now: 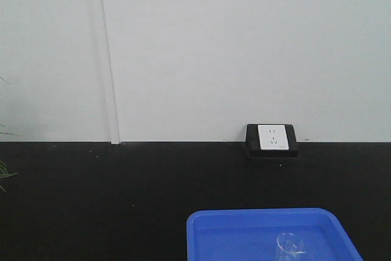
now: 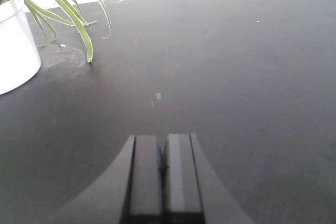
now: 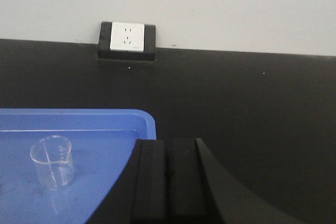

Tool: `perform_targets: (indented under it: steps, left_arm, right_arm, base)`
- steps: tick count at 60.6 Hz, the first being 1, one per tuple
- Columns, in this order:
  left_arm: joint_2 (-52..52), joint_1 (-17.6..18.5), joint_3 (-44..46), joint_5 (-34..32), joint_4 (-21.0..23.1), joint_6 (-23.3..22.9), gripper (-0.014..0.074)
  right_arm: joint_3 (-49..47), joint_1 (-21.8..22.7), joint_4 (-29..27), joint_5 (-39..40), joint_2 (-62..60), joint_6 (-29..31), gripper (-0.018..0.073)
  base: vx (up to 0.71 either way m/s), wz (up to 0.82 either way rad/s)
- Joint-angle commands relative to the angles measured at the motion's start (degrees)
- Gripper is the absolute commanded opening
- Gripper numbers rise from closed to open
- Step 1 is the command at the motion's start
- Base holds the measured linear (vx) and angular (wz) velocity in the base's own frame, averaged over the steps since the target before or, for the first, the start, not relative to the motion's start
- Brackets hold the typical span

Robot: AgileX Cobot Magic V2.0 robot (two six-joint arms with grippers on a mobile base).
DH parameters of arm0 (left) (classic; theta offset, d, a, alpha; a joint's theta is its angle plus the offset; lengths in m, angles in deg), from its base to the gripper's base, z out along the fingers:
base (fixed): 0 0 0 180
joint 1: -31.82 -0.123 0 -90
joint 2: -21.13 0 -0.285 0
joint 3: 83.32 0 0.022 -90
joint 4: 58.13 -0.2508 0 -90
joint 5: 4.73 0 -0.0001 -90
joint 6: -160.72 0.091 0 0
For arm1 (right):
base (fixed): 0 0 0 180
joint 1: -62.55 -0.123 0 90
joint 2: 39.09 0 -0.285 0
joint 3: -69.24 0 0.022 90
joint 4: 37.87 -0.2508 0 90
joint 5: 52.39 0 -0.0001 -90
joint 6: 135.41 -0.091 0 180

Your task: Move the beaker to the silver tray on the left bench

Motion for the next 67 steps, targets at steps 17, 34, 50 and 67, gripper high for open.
perform_targets:
  steps: [17, 34, 50, 67]
  left_arm:
    - [0.5, 0.2, -1.2, -4.3, 0.2, 0.0, 0.0001]
    - [0.5, 0.2, -1.2, -4.3, 0.2, 0.0, 0.0001]
    - [0.5, 0.2, -1.2, -4.3, 0.2, 0.0, 0.0001]
    - [0.5, 0.2, -1.2, -4.3, 0.2, 0.0, 0.0001]
  right_arm:
    - [-2.2, 0.1, 0.0, 5.9, 7.3, 0.0, 0.0317]
    - [-2.2, 0.1, -0.7, 10.4, 13.9, -2.8, 0.0466]
    - [-2.0, -4.2, 2.5, 22.2, 24.4, -3.1, 0.0465]
    - [-2.0, -12.4, 4.0, 31.7, 37.3, -2.9, 0.0465]
  base:
    - [0.0, 0.0]
    - [0.0, 0.0]
    - [0.0, 0.0]
    - [0.0, 0.0]
